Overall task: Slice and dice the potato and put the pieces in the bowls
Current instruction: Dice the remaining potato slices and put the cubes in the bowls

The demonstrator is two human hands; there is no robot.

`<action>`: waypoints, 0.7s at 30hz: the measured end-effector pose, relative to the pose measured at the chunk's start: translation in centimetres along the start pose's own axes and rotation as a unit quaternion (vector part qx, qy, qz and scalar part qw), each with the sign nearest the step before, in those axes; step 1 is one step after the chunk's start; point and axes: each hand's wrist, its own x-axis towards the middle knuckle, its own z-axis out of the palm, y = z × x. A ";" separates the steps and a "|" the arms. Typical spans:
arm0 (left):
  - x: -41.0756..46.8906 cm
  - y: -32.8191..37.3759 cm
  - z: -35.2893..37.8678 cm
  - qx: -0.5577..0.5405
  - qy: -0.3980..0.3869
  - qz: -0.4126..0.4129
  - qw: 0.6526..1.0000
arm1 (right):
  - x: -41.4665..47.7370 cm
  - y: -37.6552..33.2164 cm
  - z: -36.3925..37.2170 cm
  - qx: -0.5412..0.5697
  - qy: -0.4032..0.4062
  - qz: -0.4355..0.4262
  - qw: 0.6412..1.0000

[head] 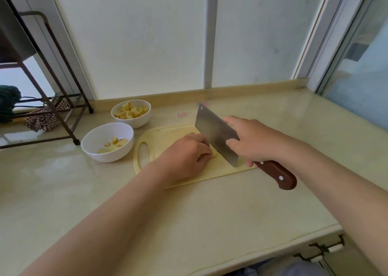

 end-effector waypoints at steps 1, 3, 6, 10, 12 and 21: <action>0.1 0.0 0.3 0.002 0.003 0.010 1.000 | 0.1 -0.1 -0.1 0.004 -0.021 0.007 1.000; 0.1 -0.2 0.7 -0.006 0.017 0.020 1.000 | 0.2 -0.5 -0.2 0.016 -0.063 0.021 0.998; -0.2 -0.6 0.9 -0.033 0.041 0.014 0.999 | 0.2 -1.1 -0.5 0.006 -0.068 0.018 0.997; -0.3 -0.8 1.0 -0.062 0.051 0.000 0.997 | -0.1 -1.5 -0.3 -0.015 -0.051 0.016 0.998; -0.3 -0.8 1.0 -0.063 0.052 -0.001 0.997 | -0.4 -1.5 -0.1 -0.016 -0.047 0.018 0.999; -0.4 -0.8 1.0 -0.061 0.061 0.005 0.996 | -1.8 -1.6 -0.4 -0.018 -0.046 0.016 0.999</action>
